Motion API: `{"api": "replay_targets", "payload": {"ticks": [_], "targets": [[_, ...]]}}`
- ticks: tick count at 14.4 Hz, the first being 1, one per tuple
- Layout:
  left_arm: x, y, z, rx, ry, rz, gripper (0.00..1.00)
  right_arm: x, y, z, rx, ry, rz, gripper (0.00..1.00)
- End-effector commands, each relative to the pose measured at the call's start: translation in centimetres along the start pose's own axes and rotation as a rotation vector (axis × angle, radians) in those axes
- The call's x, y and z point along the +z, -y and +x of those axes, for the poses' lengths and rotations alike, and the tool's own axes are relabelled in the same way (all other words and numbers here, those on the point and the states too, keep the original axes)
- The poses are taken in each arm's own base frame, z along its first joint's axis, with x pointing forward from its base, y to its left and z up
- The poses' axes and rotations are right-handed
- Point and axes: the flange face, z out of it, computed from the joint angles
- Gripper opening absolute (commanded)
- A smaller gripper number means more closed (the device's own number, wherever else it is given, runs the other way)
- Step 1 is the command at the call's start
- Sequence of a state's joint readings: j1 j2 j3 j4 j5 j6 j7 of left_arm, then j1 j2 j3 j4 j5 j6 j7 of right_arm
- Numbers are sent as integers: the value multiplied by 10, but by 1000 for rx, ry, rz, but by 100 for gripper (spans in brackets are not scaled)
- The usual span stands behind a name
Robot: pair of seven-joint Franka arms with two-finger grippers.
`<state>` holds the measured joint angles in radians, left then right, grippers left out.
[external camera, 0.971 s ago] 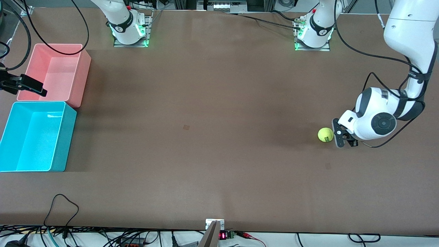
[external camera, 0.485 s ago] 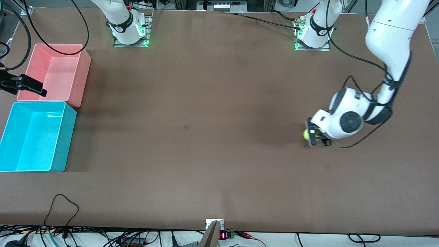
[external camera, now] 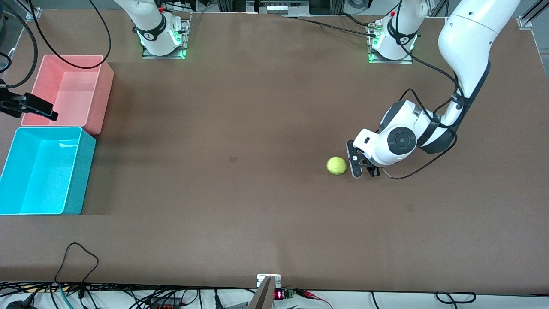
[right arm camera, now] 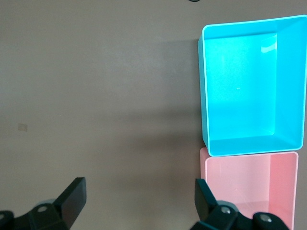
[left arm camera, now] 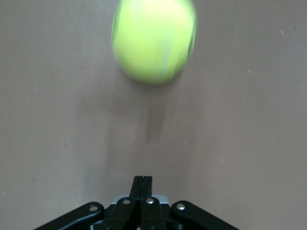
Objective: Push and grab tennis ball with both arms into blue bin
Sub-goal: 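Withdraw the left gripper while the right gripper moves toward the ball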
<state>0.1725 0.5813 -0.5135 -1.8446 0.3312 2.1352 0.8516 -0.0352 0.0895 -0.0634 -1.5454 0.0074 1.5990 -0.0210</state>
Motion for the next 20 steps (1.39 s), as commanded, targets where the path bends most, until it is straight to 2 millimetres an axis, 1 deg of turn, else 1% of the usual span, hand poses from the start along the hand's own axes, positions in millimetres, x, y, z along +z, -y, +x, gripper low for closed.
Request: {"api": "replay_targets", "payload": {"ticks": [1,2,3,4,8,9,10,11,12,13,14,15,16,17,19,20], "targets": [[-26,4,-28,-55,36,-40,0,6,0,2,-3,17,19,100],[-37,7,-37,-79,49,-42,0,6,1,2,-6,17,19,100],[-52,11,-41,-100,64,-47,0,8,4,3,-14,22,19,100],[-64,14,-51,-121,92,-73,0,10,8,4,-25,25,19,100],[-105,31,-96,-202,161,-128,1,19,18,7,-44,44,18,100],[-116,34,-106,-227,168,-138,1,25,20,9,-47,54,18,100],[-122,36,-113,-263,173,-141,3,32,22,10,-52,77,18,100],[-133,37,-119,-303,172,-129,3,41,32,13,-71,99,14,100],[-150,32,-120,-351,181,-112,6,49,40,15,-85,114,13,100],[-161,25,-118,-410,199,-113,6,61,44,13,-88,139,12,100],[-178,16,-117,-472,218,-114,8,76,49,10,-87,168,10,100],[-194,6,-113,-535,230,-107,18,88,51,8,-88,185,9,100],[-215,-2,-112,-598,233,-82,70,98,52,6,-90,199,8,100],[-226,-5,-112,-619,227,-75,100,112,60,3,-106,204,7,100],[-250,-4,-119,-651,207,-57,100,133,76,-2,-130,200,6,100],[-260,-2,-126,-686,192,-56,100,134,87,-6,-153,196,4,100]]}}
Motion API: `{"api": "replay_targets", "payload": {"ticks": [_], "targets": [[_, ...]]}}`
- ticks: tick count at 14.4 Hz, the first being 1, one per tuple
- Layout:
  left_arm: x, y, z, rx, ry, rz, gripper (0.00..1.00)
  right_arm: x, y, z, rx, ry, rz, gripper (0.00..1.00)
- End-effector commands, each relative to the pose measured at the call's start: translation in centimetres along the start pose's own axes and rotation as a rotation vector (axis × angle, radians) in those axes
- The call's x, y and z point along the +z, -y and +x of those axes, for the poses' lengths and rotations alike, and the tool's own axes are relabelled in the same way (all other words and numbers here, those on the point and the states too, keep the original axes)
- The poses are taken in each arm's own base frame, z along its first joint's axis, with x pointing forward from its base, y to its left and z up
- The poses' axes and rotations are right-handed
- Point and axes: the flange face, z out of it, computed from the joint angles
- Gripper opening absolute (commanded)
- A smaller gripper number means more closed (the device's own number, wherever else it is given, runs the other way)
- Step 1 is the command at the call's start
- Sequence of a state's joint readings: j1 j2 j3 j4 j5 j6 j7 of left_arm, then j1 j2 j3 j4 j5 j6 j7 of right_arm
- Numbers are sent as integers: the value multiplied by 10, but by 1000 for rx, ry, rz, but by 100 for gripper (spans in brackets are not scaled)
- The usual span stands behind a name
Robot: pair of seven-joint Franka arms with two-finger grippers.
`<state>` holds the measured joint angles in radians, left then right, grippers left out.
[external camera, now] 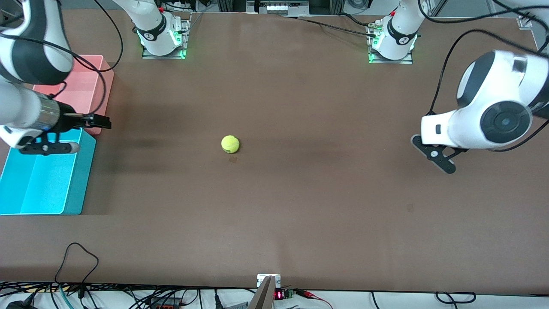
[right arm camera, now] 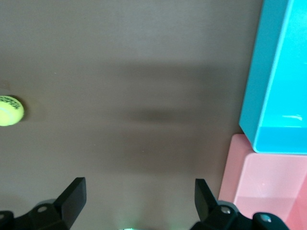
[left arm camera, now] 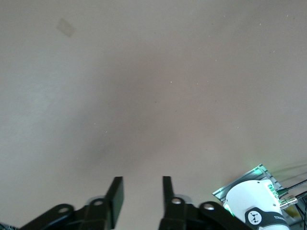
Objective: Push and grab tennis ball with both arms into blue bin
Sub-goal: 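Move the open right gripper over the tennis ball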
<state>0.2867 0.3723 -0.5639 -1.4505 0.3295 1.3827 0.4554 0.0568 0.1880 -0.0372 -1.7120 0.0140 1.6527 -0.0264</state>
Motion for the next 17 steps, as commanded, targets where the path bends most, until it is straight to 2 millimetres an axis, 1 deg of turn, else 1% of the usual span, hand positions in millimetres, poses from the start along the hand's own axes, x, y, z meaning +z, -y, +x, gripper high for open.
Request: {"api": "replay_targets", "payload": {"ticks": [1,2,3,4,5,6,7,8,9,10,11,12,14,15,16,17], "targets": [[-26,8,-14,-90,-48,-43,100,7,27,-11,-47,-15,7,100],[-37,13,-22,-118,-72,-32,100,14,30,-9,-52,-22,6,100],[-46,14,-32,-138,-83,-13,100,24,41,-9,-68,-36,4,100],[-48,17,-36,-160,-83,-2,100,33,51,-9,-83,-45,2,100],[-54,21,-43,-204,-107,14,100,43,54,-10,-87,-49,2,100],[-66,23,-47,-257,-181,24,100,51,61,-13,-100,-61,0,100],[-69,32,-53,-308,-246,-5,100,61,67,-16,-108,-72,-1,100],[-71,35,-61,-347,-299,-47,100,71,70,-20,-112,-88,-3,100],[-69,34,-74,-380,-331,-75,100,85,82,-23,-114,-103,-4,100],[-63,31,-84,-407,-336,-97,100,98,95,-28,-111,-110,-4,100],[-62,29,-88,-455,-337,-105,100,110,108,-32,-100,-125,-4,100],[-65,24,-90,-525,-339,-111,100,123,121,-36,-88,-140,-2,100],[-69,14,-102,-659,-377,-112,100,141,145,-44,-67,-172,4,100],[-71,10,-110,-690,-419,-103,100,153,156,-48,-46,-185,10,100],[-67,7,-113,-690,-450,-91,100,162,169,-51,-28,-205,19,100],[-66,2,-121,-690,-457,-87,100,170,182,-52,-1,-210,32,100]]}}
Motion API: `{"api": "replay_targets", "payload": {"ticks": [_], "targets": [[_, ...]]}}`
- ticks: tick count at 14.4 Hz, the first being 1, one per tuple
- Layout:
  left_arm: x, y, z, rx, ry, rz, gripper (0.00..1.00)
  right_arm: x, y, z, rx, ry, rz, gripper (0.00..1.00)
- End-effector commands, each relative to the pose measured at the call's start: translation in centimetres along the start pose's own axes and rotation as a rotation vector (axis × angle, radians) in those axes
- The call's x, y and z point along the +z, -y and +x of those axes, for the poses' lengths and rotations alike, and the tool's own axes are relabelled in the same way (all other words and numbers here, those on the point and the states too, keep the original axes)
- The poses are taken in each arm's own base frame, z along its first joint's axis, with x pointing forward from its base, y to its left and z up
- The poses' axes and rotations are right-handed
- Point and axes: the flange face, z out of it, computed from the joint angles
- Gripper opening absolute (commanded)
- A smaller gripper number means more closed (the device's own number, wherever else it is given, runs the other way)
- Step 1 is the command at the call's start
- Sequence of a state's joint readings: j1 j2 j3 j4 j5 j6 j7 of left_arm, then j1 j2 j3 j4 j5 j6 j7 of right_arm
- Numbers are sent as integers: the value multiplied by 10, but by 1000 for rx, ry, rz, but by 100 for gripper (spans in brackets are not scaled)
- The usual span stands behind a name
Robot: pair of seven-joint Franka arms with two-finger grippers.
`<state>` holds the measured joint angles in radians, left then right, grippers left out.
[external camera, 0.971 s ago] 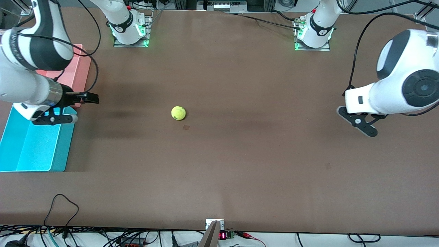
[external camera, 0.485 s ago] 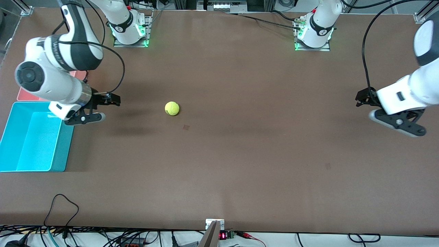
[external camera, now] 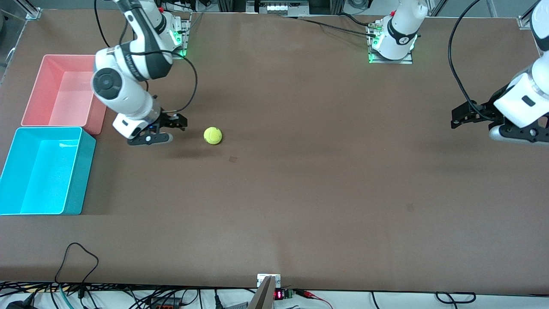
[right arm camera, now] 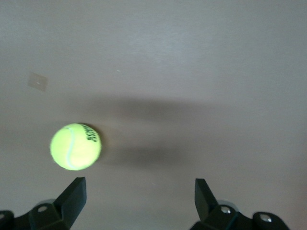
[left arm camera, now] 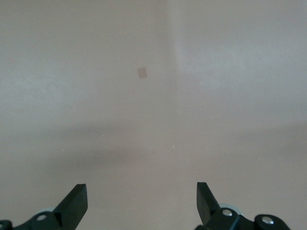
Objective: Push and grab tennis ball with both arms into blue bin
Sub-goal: 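Move the open right gripper over the tennis ball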
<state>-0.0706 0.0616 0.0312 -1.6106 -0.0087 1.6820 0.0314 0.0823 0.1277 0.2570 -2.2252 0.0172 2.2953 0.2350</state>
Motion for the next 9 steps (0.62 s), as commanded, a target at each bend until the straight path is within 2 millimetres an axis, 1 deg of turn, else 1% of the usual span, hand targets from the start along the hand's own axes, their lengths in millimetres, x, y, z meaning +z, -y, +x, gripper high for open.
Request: {"api": "replay_targets", "payload": {"ticks": [1,2,3,4,5,6,7,9], "targets": [[-3,2,-37,-29,-38,-7,100,16,28,-13,82,-27,20,100],[-2,0,-37,-21,-32,-7,100,20,44,-15,83,-38,28,100],[-4,-5,-37,-6,-27,-2,100,27,52,-16,92,-46,36,100],[-5,-4,-37,6,-26,23,100,32,56,-15,106,-50,43,100],[-5,-8,-37,17,-26,32,100,37,64,-16,97,-51,47,100],[-5,-15,-37,28,-25,33,100,41,66,-16,93,-49,49,100],[-7,-16,-37,29,-30,31,100,49,66,-16,93,-37,48,100],[-13,-11,-33,21,-45,30,100,62,74,-18,78,-32,54,100]]}}
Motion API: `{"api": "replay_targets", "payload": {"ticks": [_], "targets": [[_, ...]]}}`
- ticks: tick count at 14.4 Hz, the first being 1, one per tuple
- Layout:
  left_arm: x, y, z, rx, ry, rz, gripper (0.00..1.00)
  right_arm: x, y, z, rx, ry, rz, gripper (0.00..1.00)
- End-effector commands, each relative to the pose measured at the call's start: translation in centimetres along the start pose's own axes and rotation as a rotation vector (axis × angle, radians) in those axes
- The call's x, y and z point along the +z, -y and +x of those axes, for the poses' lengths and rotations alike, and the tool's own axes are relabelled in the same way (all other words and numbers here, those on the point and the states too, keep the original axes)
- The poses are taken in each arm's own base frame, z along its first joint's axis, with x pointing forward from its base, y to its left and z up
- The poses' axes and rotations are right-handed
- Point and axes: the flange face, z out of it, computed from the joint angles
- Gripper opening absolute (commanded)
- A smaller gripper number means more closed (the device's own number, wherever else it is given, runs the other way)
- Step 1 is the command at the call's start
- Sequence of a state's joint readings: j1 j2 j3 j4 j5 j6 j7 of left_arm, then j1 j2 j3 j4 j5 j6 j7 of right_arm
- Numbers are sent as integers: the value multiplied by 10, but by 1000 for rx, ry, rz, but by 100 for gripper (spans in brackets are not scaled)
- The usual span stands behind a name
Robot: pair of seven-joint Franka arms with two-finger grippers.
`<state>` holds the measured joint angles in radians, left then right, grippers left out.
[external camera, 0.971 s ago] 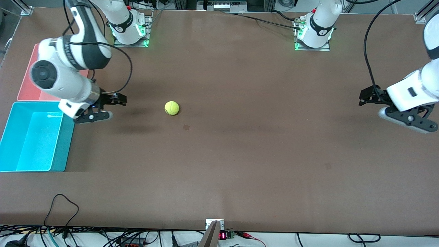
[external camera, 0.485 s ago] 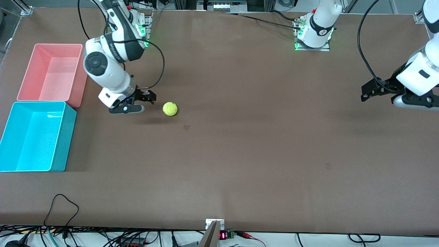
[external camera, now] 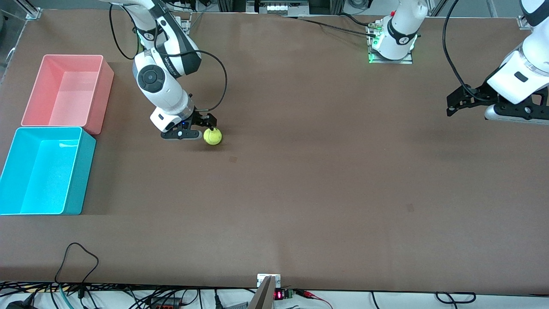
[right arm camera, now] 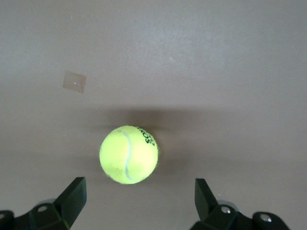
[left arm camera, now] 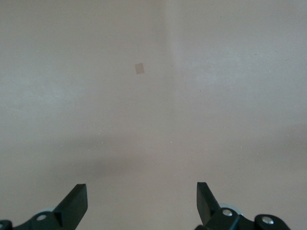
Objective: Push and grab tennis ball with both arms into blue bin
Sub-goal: 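Move the open right gripper over the tennis ball, then lower and close the right gripper around the tennis ball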
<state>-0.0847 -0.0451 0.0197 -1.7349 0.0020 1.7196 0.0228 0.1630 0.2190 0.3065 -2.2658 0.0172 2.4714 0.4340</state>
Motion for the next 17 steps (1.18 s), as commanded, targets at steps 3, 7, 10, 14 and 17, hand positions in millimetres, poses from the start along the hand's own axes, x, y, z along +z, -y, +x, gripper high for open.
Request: {"api": "replay_targets", "payload": {"ticks": [3,7,10,14,17], "targets": [[-9,0,0,7,-19,20,100,25,9,0,-3,-6,22,100],[-12,-9,-3,22,7,22,100,34,11,2,-15,-10,26,100],[-12,-9,-3,25,12,22,100,41,13,3,-25,-20,36,100],[-12,-9,-3,25,13,22,100,50,21,4,-84,-36,20,100],[-9,-11,-4,30,19,24,100,54,20,4,-117,-34,8,100]]}}
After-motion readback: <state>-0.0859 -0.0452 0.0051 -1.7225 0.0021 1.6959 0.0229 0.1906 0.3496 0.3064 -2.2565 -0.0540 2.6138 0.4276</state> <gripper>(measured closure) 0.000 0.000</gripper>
